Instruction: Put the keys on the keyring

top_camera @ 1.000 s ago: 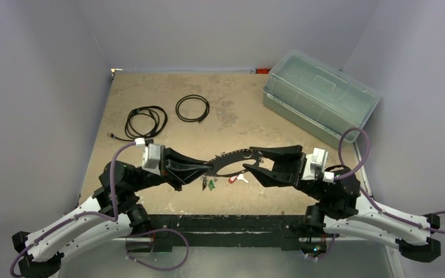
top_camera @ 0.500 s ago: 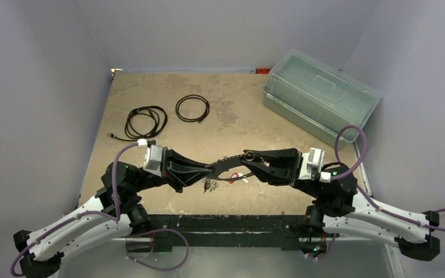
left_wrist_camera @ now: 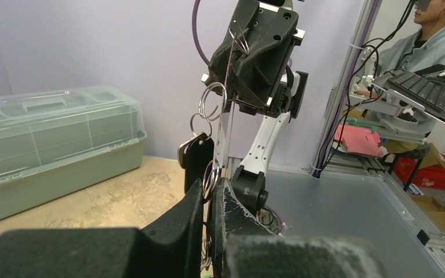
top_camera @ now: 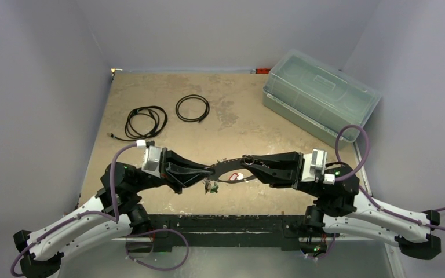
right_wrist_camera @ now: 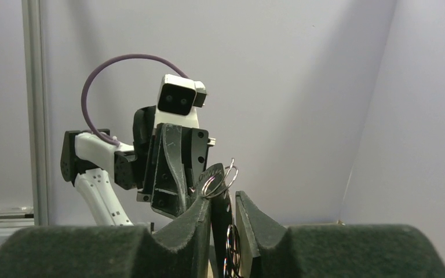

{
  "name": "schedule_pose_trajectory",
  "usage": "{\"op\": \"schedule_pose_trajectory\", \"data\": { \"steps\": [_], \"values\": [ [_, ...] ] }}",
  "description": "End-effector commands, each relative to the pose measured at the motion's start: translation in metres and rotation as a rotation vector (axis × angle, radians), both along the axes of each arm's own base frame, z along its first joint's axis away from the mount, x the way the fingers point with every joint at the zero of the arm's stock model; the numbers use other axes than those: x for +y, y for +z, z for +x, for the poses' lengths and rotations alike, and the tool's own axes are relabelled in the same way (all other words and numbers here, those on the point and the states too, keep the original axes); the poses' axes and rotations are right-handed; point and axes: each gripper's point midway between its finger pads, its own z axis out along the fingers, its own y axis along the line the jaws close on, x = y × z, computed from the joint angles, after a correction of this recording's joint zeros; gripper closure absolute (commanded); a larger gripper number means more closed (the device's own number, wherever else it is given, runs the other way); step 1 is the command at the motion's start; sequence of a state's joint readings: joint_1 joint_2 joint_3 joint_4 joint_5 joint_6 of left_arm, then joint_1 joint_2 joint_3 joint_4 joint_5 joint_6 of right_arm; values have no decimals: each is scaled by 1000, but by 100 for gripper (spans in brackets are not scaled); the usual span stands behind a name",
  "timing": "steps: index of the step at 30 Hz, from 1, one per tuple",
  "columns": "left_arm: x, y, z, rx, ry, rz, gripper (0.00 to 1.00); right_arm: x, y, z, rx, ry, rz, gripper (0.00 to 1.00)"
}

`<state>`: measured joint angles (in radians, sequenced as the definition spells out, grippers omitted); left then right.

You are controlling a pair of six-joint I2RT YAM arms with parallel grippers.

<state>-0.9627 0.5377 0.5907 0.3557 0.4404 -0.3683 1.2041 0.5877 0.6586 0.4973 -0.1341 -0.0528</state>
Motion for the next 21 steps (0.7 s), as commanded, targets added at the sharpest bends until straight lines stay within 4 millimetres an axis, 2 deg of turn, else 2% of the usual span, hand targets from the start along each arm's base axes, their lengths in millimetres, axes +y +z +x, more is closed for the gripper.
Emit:
{"op": "schedule_pose_trajectory", "data": {
  "steps": [1, 8, 12, 14, 15, 21],
  "values": [
    [-1, 5, 2, -2, 2, -34, 100, -8, 27, -3, -34, -3, 57, 75],
    [-4, -3, 5, 8, 7, -20, 100, -8, 29, -6, -42, 13, 60, 76],
    [-5, -7, 7, 12, 15, -11, 100, -7, 27, -9, -49, 27, 51, 86],
    [-6, -11, 9, 15, 24, 3, 100, -5, 26, -11, -57, 41, 44, 98],
    [-7, -13, 10, 16, 28, 11, 100, -5, 26, -13, -61, 48, 42, 100],
    [-8, -23, 14, 13, 45, 64, 100, 3, 14, -10, -45, 51, 4, 100]
  ]
}}
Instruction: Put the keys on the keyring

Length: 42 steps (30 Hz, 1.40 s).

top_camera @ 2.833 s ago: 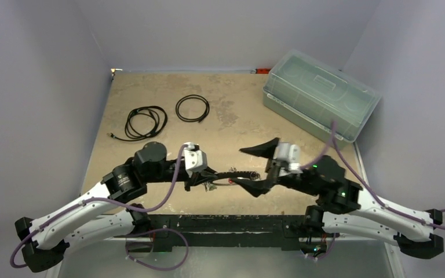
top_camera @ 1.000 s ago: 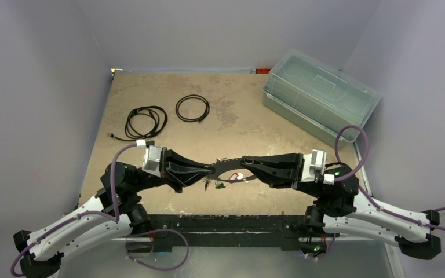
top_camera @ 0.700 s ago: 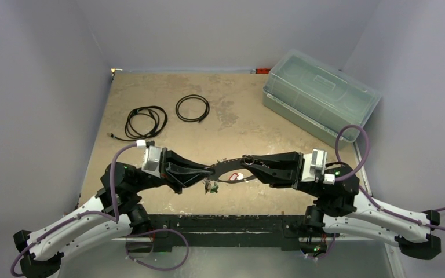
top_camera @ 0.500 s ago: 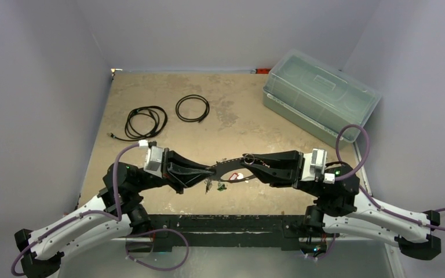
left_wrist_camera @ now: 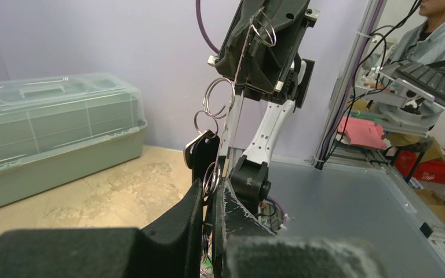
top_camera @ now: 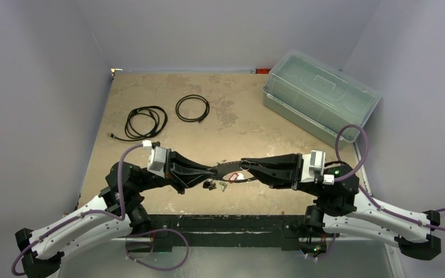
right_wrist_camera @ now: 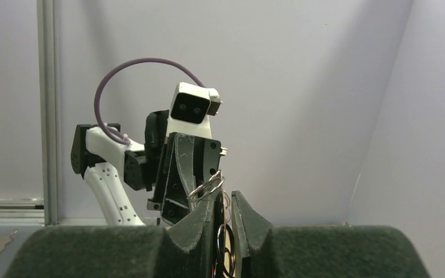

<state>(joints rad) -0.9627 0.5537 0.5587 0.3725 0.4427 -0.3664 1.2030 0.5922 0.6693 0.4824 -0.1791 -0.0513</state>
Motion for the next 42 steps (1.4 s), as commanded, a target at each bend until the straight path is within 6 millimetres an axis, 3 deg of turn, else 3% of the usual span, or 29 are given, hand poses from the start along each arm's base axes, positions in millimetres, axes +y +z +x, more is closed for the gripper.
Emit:
{"op": "schedule_pose_trajectory", "data": {
  "steps": [1, 2, 4, 7, 8, 10, 14, 24, 29, 34, 35, 38, 39, 40, 42],
  "values": [
    [-3, -10, 11, -9, 46, 58, 100, 1, 12, -3, -22, 13, 14, 100],
    [-5, -12, 11, -15, 44, 86, 92, 3, 9, -1, -14, 11, 5, 100],
    [-7, -20, 12, -36, 43, 154, 63, 6, 3, 0, 1, 12, -17, 100],
    [-7, -21, 16, -74, 57, 225, 44, 10, -10, 4, 30, 3, -58, 100],
    [-7, -18, 17, -90, 61, 240, 33, 11, -15, 5, 39, 0, -71, 100],
    [-5, -19, 17, -116, 58, 290, 24, 12, -25, 7, 64, -6, -96, 100],
    [-5, -14, 16, -228, 38, 358, 19, 15, -41, 9, 101, -4, -131, 100],
    [-24, -22, 18, -360, -58, 444, 29, 23, -61, 4, 118, 32, -216, 100],
    [-35, -22, 13, -341, -126, 447, 53, 31, -72, 4, 130, 47, -261, 100],
    [-39, -22, 11, -327, -156, 450, 62, 40, -86, 7, 133, 45, -322, 100],
    [-39, -23, 10, -327, -163, 451, 68, 41, -87, 8, 135, 43, -325, 100],
    [-41, -35, 13, -316, -158, 472, 100, 44, -88, 8, 139, 48, -339, 100],
    [-41, -41, 17, -307, -140, 484, 100, 44, -88, 9, 143, 45, -343, 100],
    [-41, -46, 21, -299, -118, 492, 100, 44, -87, 10, 150, 43, -344, 99],
    [-41, -52, 28, -284, -73, 490, 100, 43, -83, 9, 156, 44, -348, 79]
  ]
}}
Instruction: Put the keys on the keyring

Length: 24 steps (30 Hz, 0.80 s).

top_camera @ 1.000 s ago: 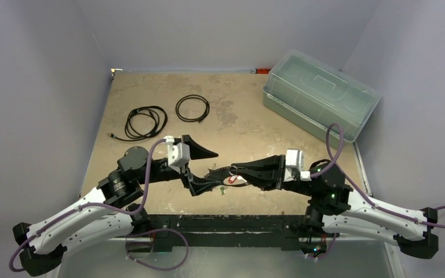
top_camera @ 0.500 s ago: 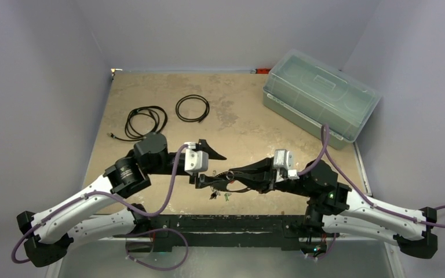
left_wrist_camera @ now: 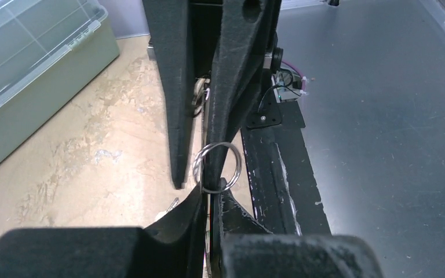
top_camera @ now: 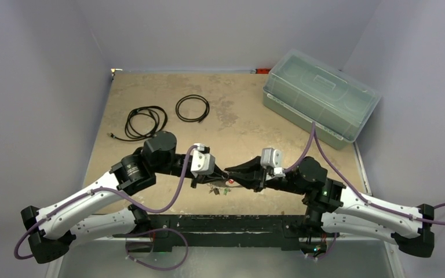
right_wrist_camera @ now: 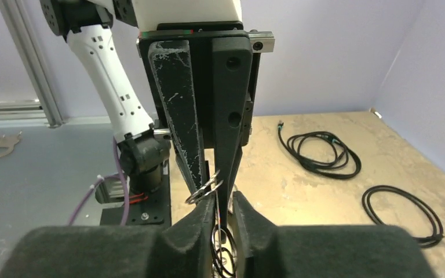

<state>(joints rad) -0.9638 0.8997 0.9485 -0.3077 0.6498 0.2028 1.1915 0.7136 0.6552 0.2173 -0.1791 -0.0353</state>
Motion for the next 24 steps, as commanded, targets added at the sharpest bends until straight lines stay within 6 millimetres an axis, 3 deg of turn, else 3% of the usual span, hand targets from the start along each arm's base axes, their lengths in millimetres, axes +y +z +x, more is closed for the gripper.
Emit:
{"op": "schedule_pose_trajectory", "data": {
  "steps": [1, 4, 7, 12, 17, 24],
  "values": [
    [-6, 9, 20, -75, 84, -82, 100, 0, 25, -12, 6, 54, 24, 69],
    [-6, 5, 24, -70, 115, -85, 100, -10, 38, -16, -9, 57, 48, 49],
    [-5, 3, 28, -73, 133, -84, 100, -20, 46, -18, -16, 44, 82, 40],
    [-1, 10, 29, -85, 157, -105, 100, -18, 36, -17, -7, 45, 36, 37],
    [8, 16, 30, -115, 186, -124, 100, -19, 17, 0, 52, -51, -37, 36],
    [6, 14, 28, -92, 152, -109, 100, -15, 21, 3, 41, -56, -25, 42]
  ]
}}
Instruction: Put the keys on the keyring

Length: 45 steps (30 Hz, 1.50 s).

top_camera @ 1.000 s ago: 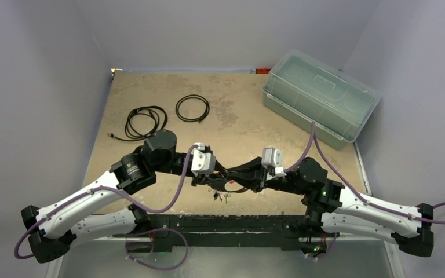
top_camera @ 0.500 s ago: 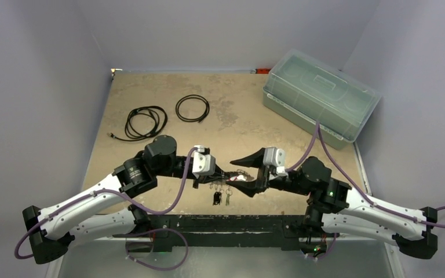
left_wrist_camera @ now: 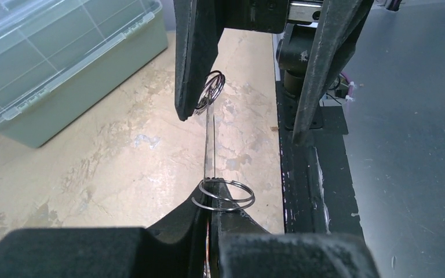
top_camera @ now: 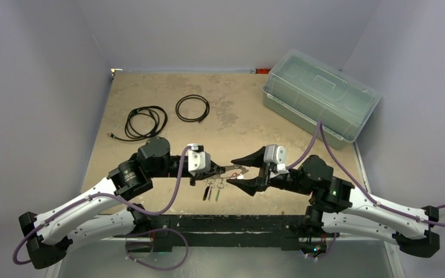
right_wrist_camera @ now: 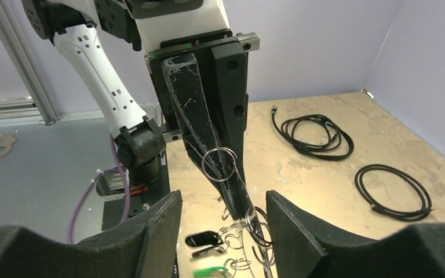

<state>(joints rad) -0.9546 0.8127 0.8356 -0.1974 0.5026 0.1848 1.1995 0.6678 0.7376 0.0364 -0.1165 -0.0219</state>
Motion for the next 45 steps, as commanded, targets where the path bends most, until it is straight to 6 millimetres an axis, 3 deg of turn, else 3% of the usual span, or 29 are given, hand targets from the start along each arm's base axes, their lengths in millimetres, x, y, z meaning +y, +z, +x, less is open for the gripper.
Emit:
{"op": "schedule_pose_trajectory", "data": {
  "steps": [1, 5, 9, 15, 24, 28, 31, 36, 45],
  "values": [
    [-5, 19, 6, -30, -3, -50, 100, 5, 13, 1, -6, 5, 16, 46],
    [-10, 16, 10, 5, 9, -50, 100, 14, 18, 1, -35, 28, -11, 54],
    [-13, 5, 25, 64, 82, -16, 100, 12, 29, 16, -72, -50, -21, 45],
    [-18, -2, 38, 169, 154, 13, 100, 8, 7, 29, -62, -123, -104, 32],
    [-23, 18, 28, 356, 161, -14, 100, 14, -18, 40, -51, -178, -179, 31],
    [-23, 26, 13, 391, 96, -15, 100, 11, -14, 50, -56, -237, -182, 39],
    [-20, 26, 5, 395, 64, 1, 100, 9, -7, 53, -61, -258, -179, 53],
    [-14, 26, -2, 381, 36, 45, 100, 7, -2, 50, -63, -246, -172, 58],
    [-3, 32, -20, 384, -26, 83, 100, 6, 2, 48, -63, -239, -163, 77]
  ]
}}
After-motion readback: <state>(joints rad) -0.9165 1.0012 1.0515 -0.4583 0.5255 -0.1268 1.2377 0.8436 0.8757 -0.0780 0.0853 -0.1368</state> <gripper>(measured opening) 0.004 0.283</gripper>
